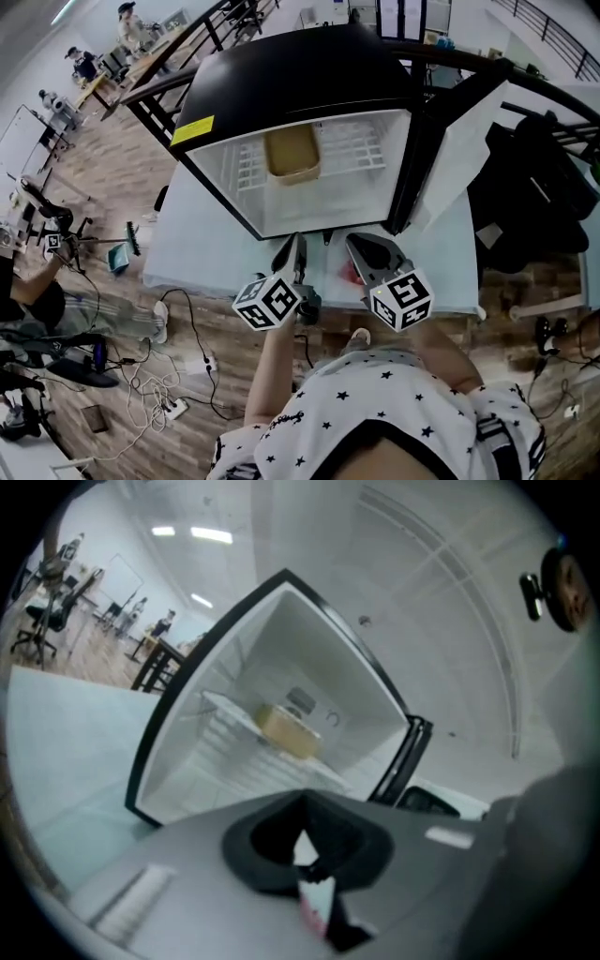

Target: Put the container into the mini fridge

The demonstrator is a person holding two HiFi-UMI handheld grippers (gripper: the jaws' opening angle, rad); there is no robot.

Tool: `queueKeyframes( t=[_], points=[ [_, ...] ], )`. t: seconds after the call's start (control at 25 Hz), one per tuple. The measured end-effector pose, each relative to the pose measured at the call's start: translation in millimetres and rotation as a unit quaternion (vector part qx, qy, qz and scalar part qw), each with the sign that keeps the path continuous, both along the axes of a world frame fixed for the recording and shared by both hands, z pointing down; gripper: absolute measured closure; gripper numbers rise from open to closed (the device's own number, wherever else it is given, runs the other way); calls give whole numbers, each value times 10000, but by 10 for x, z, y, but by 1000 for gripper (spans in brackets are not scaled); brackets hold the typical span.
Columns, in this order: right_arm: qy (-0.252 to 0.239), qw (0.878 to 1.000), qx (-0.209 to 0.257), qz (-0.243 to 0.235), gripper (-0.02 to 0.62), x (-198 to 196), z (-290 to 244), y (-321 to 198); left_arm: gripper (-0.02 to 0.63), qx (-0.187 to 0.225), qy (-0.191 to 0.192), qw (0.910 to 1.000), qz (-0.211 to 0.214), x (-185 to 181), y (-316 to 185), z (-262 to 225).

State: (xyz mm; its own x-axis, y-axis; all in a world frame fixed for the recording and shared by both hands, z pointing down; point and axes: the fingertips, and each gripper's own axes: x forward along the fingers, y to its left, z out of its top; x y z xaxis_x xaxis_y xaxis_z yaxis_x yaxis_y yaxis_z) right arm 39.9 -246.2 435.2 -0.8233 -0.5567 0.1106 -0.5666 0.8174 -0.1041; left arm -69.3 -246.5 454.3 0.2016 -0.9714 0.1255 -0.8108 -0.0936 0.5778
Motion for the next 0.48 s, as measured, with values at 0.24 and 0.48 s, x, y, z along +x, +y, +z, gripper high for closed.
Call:
queueKeyframes(
  t=[0.24,0.48],
  points=[
    [43,9999,-57,-106,574,-47,33,347,600,-188,-363,9992,-55,65,433,139],
    [149,9996,-150,-171,574,5,80,733,600,-362,-497,9980,-114,163,918,258]
  ],
)
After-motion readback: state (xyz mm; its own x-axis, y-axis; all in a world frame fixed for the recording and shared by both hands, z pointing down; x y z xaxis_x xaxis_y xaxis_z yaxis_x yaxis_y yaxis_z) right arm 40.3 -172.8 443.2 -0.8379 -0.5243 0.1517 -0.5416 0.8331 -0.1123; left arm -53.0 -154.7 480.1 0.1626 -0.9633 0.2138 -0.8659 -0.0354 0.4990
